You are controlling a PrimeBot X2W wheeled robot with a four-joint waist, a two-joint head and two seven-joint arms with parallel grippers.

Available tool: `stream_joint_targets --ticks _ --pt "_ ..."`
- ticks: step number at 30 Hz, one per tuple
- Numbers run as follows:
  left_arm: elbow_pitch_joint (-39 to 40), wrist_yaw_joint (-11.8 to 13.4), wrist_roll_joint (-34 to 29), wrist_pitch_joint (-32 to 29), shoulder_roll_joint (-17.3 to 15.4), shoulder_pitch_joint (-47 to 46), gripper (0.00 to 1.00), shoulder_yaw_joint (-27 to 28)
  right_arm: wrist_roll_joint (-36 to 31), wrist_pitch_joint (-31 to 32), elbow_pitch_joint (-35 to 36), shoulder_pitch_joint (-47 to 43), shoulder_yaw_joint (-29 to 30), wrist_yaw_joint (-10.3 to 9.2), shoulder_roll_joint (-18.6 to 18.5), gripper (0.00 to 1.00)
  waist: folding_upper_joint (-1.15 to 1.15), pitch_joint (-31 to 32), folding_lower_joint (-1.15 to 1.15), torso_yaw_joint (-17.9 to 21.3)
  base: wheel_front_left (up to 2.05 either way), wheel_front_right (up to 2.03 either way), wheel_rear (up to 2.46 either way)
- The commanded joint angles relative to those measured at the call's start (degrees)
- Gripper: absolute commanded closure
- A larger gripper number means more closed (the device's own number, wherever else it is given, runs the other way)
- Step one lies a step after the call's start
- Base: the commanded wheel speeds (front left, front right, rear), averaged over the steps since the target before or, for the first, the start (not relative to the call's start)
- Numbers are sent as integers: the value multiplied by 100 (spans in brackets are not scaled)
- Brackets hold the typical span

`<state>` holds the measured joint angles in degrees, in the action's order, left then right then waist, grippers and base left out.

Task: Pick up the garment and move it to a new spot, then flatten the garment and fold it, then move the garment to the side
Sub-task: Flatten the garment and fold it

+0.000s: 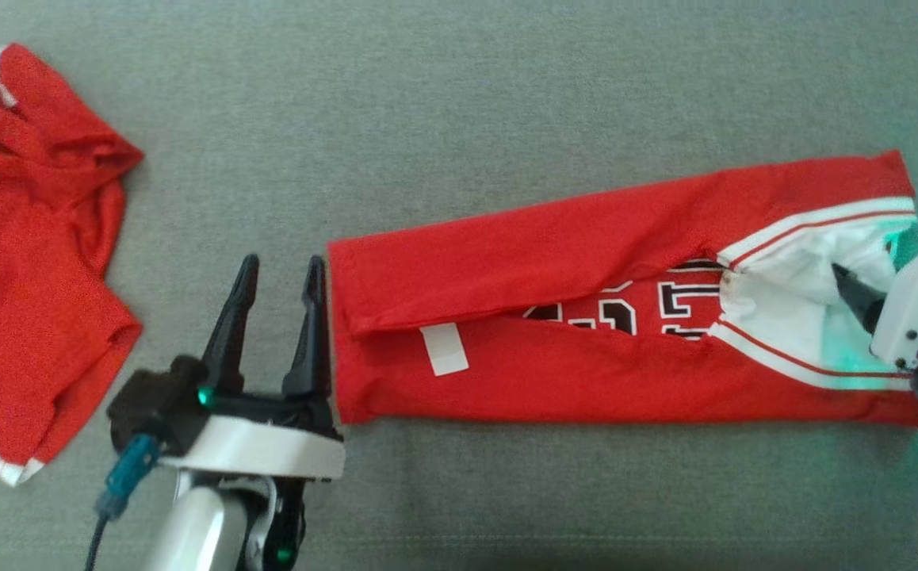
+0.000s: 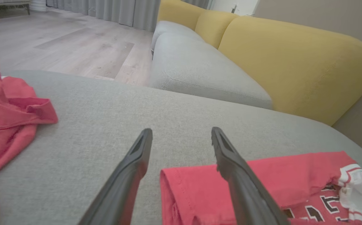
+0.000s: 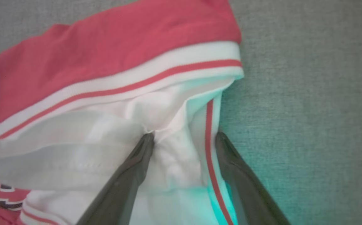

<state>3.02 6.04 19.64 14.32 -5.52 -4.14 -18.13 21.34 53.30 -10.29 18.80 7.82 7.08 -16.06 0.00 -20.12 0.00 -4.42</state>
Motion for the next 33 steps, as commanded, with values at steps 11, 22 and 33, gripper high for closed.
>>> stream_joint_targets --ticks 11,22,33 --pt "-165 -496 -352 67 245 395 0 704 242 -447 -92 -189 241 41 -199 100 0 546 0 -193 0 0 0" --pt "-260 -400 -39 67 263 877 0 515 277 -203 347 -189 1550 41 -1355 100 0 1092 0 -329 0 0 0" --pt "-315 -327 115 68 264 785 0 231 588 93 1842 -757 -341 41 86 100 0 1060 0 -388 0 0 0"
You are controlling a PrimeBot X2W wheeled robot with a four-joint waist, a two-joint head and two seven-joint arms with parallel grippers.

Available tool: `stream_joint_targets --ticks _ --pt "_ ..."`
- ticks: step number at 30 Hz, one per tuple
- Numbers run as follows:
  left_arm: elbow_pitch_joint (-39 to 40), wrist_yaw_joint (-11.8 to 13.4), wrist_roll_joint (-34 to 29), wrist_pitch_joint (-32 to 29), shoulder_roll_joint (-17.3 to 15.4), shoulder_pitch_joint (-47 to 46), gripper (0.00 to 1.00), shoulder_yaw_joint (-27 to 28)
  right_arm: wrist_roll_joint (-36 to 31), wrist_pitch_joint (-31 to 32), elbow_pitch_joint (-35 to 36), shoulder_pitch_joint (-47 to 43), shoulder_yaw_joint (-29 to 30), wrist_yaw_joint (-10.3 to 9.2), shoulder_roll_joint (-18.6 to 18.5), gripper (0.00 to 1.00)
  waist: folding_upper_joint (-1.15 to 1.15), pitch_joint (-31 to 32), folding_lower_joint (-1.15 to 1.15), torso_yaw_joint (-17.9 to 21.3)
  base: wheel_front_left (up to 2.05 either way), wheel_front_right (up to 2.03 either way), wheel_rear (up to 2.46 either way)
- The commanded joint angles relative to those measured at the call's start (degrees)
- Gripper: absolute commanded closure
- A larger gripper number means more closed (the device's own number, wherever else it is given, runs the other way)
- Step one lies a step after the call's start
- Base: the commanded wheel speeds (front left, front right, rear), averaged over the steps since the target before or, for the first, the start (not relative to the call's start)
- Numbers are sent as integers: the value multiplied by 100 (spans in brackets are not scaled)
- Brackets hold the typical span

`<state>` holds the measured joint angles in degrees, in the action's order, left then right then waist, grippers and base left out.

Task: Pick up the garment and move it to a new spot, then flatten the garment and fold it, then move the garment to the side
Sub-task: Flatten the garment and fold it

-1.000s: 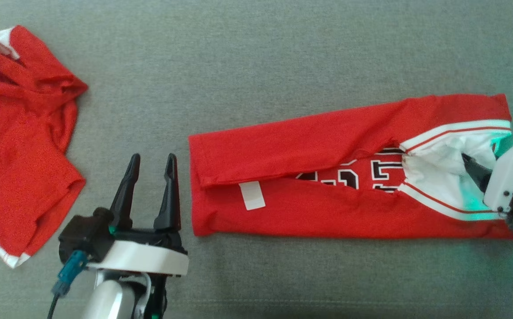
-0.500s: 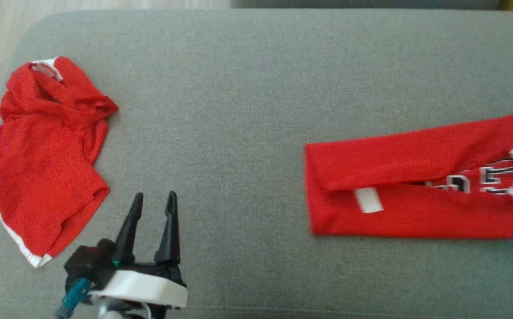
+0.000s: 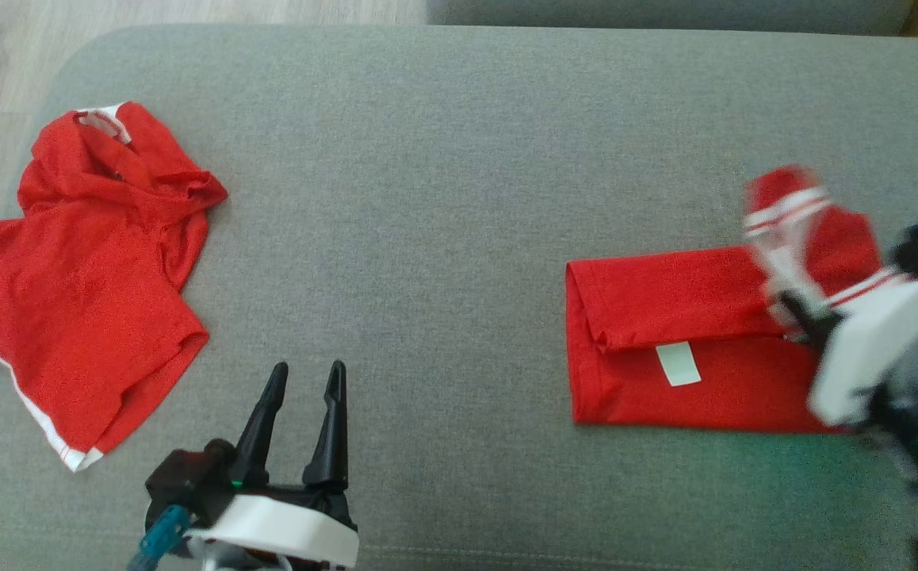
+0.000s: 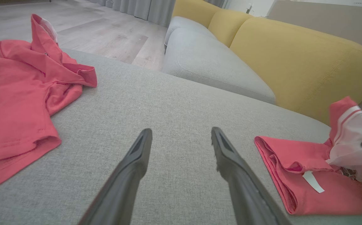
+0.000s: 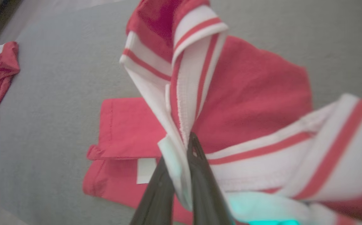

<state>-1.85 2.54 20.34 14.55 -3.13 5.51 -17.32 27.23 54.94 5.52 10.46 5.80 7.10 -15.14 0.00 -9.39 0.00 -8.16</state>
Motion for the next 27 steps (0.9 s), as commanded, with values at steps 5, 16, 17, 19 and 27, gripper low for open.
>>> stream_joint_targets --ticks 5,16,17,19,27 --pt "135 52 56 44 24 -230 0 151 -357 -890 -380 67 -838 39 836 100 0 -23 0 -37 0 0 0" --pt "64 65 25 45 25 -145 0 190 -218 -2117 -1556 475 -1119 39 1223 100 0 68 0 7 0 0 0" --pt "58 61 28 45 25 -141 0 176 -163 -2188 -1635 524 -1181 39 1224 100 0 68 0 18 0 0 0" --pt "37 57 38 45 25 -136 0 136 -64 -2302 -1788 605 -1316 39 1225 100 0 70 0 36 0 0 0" --pt "-33 105 75 45 25 -79 0 119 529 -2799 -1916 645 -1885 39 1226 0 0 167 0 78 0 0 0"
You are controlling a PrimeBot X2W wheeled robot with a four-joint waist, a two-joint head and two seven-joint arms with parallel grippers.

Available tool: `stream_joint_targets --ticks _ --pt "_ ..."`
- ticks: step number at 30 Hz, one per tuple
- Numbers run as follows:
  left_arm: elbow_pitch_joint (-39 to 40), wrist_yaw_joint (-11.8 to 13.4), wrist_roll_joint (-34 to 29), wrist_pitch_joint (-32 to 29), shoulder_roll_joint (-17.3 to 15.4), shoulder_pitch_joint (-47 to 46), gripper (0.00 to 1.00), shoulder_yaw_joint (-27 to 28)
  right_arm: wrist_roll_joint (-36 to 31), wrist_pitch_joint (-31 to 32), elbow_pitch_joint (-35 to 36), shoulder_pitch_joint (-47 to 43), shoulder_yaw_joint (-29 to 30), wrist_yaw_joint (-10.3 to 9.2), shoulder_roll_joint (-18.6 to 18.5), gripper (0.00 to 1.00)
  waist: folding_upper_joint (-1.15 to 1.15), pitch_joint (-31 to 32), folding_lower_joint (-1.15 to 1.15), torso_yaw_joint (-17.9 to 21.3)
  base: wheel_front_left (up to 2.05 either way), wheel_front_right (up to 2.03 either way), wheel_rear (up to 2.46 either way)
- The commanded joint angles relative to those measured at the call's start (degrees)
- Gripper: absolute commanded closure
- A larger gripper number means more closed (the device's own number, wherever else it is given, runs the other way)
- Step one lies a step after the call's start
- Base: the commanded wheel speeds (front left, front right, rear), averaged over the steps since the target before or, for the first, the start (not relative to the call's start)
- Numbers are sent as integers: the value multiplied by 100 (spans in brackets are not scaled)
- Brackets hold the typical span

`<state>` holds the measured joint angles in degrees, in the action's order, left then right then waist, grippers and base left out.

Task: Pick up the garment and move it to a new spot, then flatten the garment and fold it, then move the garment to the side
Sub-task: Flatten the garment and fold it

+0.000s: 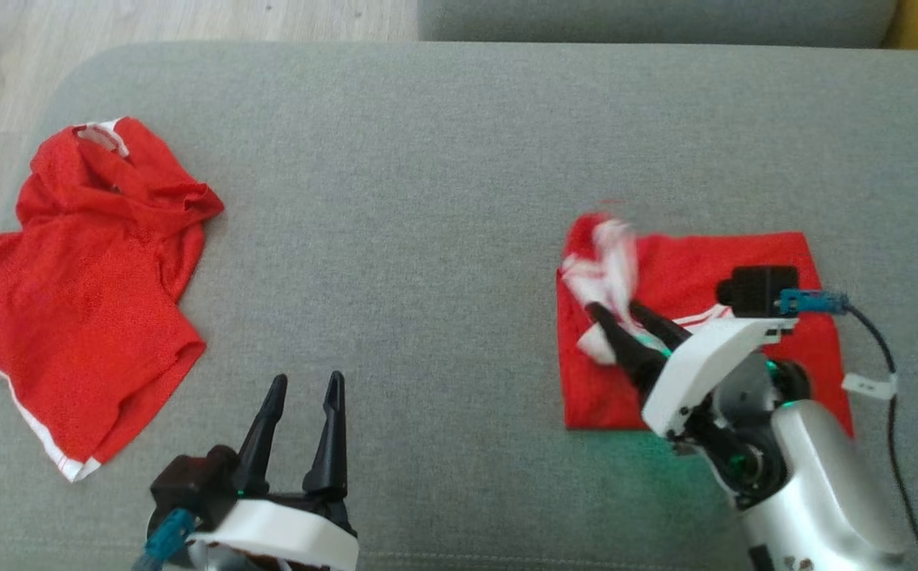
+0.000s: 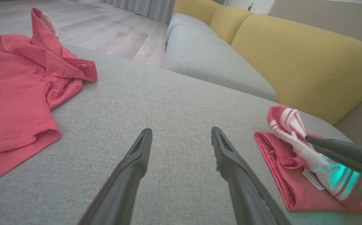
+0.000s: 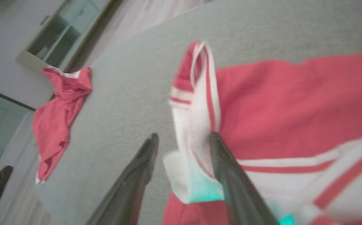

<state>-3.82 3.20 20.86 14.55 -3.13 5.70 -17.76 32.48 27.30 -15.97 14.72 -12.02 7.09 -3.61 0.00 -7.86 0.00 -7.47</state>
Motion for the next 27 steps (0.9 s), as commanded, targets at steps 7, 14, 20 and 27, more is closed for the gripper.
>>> stream_joint_targets --ticks 7,14,20,27 --pt "112 5 -91 45 25 46 0 318 381 -1182 742 -172 -179 40 72 0 0 213 0 136 0 0 0" --pt "141 -6 -135 45 25 132 0 352 -723 -2282 1227 -878 450 40 73 0 0 348 0 264 0 0 0" --pt "145 -2 -122 45 25 188 0 317 -1990 -3039 915 -1335 1061 40 71 0 0 483 0 284 0 0 0" --pt "60 -62 -462 45 25 334 0 431 -2975 -4089 206 -1756 1666 40 71 0 0 834 0 157 0 0 0"
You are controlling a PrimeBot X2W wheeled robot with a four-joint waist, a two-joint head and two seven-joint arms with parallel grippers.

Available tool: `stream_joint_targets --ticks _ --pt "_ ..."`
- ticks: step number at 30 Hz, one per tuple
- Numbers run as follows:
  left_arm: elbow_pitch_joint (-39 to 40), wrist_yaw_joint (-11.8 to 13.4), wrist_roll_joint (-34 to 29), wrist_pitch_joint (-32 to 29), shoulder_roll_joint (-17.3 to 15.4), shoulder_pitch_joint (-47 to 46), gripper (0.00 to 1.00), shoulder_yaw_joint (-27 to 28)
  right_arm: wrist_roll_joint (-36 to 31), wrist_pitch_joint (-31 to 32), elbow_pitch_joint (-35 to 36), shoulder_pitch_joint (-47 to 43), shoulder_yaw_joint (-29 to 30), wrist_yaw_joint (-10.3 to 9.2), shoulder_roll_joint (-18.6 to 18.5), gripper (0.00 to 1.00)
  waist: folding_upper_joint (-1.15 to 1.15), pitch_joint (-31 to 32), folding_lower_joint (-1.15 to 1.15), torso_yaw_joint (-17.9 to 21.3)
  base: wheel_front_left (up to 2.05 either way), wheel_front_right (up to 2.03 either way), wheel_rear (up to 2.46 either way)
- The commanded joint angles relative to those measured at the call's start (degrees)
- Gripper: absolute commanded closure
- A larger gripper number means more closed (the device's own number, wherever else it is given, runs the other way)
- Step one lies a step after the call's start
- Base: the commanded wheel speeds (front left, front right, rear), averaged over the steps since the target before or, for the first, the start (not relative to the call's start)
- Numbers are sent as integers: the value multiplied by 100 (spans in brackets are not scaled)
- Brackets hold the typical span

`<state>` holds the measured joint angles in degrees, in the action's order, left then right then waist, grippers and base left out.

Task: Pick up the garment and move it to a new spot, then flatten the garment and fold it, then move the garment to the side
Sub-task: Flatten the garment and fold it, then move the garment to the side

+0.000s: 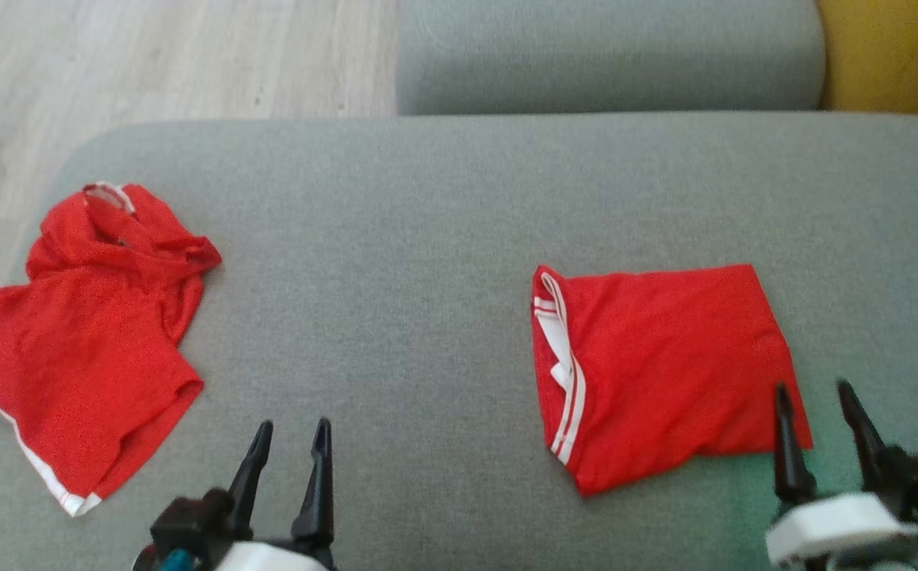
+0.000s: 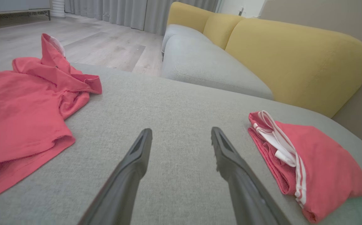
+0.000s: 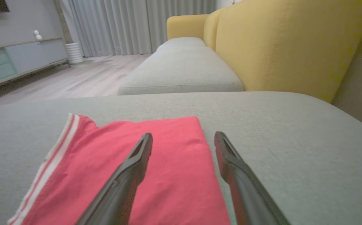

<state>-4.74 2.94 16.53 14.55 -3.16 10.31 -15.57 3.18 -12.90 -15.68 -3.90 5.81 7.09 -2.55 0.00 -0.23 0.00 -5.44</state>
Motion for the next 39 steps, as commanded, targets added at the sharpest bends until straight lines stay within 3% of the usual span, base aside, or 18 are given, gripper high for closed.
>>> stream_joint_targets --ticks 1,14,21,39 --pt "142 -42 -83 45 28 -95 0 249 -138 -127 135 52 -77 40 -34 0 0 106 0 -57 0 0 0" --pt "-13 -125 -401 45 28 150 0 705 -53 -208 303 -333 162 40 -33 0 0 347 0 33 0 0 0" --pt "-145 -40 -405 45 28 130 0 735 -34 -209 347 -387 101 40 -33 0 0 370 0 129 0 0 0" --pt "-168 -125 -332 45 28 55 0 710 -87 -209 449 -334 41 40 -33 0 0 280 0 163 0 0 0"
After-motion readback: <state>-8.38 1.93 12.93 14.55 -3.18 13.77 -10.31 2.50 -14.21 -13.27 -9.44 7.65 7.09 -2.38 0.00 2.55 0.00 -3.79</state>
